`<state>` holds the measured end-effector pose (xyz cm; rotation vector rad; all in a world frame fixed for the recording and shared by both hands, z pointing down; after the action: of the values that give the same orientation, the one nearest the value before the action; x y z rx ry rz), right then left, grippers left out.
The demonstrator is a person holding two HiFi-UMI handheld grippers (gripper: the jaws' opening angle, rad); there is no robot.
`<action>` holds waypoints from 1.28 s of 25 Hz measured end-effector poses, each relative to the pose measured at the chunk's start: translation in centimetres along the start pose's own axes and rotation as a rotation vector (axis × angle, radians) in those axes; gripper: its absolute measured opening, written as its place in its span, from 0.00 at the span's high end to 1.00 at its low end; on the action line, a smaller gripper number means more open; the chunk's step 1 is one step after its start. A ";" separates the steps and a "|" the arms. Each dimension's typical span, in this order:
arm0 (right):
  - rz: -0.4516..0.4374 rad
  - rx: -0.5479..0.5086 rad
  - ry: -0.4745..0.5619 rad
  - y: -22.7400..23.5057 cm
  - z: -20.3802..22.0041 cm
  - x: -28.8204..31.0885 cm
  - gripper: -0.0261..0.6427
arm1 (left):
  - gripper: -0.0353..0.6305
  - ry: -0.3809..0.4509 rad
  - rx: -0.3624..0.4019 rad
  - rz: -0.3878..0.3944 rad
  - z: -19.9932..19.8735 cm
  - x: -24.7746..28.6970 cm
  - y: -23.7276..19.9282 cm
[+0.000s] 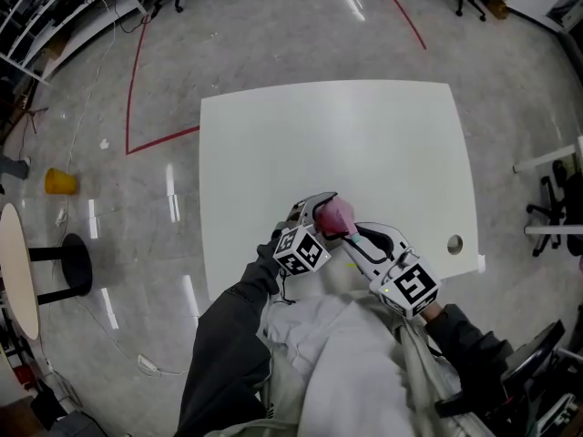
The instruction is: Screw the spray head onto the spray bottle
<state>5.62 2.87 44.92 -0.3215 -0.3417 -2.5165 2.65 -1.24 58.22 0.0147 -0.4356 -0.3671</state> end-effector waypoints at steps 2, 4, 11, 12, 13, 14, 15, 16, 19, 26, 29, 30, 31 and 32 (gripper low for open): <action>-0.019 0.079 0.024 -1.3 0.2 0.7 0.82 | 0.31 -0.003 -0.002 -0.003 0.0 0.0 0.1; -0.018 0.063 0.038 -1.9 0.0 1.7 0.81 | 0.31 -0.001 -0.006 -0.005 -0.2 0.2 0.1; -0.038 -0.250 0.129 -0.8 -2.4 -2.6 0.80 | 0.31 0.000 0.007 0.030 -0.1 0.7 0.2; -0.072 -0.354 0.111 -0.3 -2.6 -2.4 0.74 | 0.31 0.001 0.012 0.040 0.0 0.5 0.1; -0.110 -0.447 0.087 0.2 -2.8 -1.7 0.66 | 0.31 0.001 0.018 0.049 0.1 0.4 0.0; -0.142 -0.513 0.059 0.7 -2.9 -0.7 0.57 | 0.31 0.002 0.023 0.057 0.1 0.3 0.0; -0.171 -0.556 0.026 1.3 -2.8 0.3 0.55 | 0.31 0.003 0.026 0.063 0.0 0.3 0.0; -0.199 -0.578 -0.006 1.7 -2.7 1.1 0.55 | 0.31 0.003 0.028 0.066 -0.1 0.4 0.2; -0.269 -0.536 -0.060 2.3 -2.6 2.5 0.55 | 0.31 0.009 0.012 0.056 -0.3 0.9 0.4; -0.104 -0.398 -0.022 2.2 -2.8 2.5 0.64 | 0.31 -0.007 -0.056 0.046 0.3 0.5 -0.3; -0.006 -0.359 -0.059 2.3 -2.7 2.3 0.68 | 0.31 -0.006 -0.062 0.035 0.3 0.7 -0.3; 0.056 -0.317 -0.075 2.5 -2.7 2.4 0.68 | 0.31 -0.005 -0.075 0.022 0.2 0.8 -0.3; 0.128 -0.270 -0.084 2.5 -2.6 2.5 0.68 | 0.31 -0.007 -0.088 0.005 0.3 1.0 -0.3; 0.197 -0.233 -0.094 2.5 -2.6 2.6 0.68 | 0.31 -0.014 -0.096 -0.010 0.2 1.1 -0.3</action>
<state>4.58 -1.23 43.68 -0.5388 -0.0486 -2.3536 3.37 -1.90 58.86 -0.0793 -0.4310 -0.3982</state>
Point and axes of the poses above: the fingertips, and each gripper's own axes: x forward along the fingers, y to its right, z out of its underside, the point moved 4 cm from there along -x, backward along the fingers, and after that the axes turned 4 degrees about y, right-handed, at the moved point
